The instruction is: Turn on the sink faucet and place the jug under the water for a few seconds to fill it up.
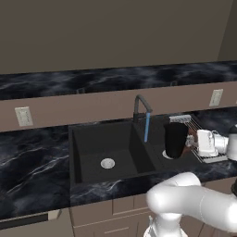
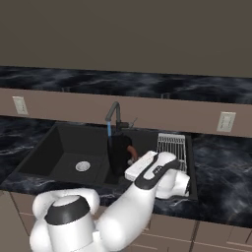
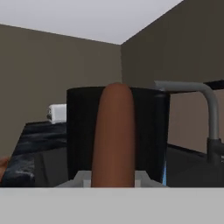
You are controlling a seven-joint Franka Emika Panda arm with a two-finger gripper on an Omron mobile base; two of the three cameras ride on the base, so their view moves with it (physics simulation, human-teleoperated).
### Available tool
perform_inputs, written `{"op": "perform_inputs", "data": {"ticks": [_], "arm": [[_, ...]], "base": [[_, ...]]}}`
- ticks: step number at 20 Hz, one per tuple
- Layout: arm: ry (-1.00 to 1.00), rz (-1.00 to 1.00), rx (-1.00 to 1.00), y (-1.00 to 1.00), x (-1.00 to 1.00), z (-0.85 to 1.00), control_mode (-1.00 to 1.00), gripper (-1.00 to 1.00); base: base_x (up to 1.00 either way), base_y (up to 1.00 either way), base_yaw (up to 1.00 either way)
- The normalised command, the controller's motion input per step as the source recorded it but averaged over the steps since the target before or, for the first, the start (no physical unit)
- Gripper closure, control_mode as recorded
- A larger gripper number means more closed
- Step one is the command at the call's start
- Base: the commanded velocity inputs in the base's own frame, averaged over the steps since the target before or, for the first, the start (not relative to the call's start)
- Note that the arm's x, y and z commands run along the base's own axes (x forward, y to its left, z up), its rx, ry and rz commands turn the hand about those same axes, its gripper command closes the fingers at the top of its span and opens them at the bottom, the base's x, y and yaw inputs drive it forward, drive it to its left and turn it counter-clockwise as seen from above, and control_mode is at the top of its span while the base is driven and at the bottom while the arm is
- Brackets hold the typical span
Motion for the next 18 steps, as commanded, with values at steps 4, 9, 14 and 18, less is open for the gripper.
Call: {"op": "perform_inputs", "data": {"ticks": [4,9,14,18], "arm": [[-0.02,0.05,0.02,0.0,0.21,0.0,-1.0,1.0],[-0.01,0.06,0.01,0.0,0.1,-0.01,-1.0,1.0],[-0.02,0.09,0.05,-0.12,0.0,-0.03,-1.0,1.0],[-0.07,0.14,0.08,-0.35,0.0,-0.12,-1.0,1.0]], "base": [[0.0,0.0,0.0],[0.0,0.0,0.0],[0.0,0.0,0.0],[0.0,0.0,0.0]]}}
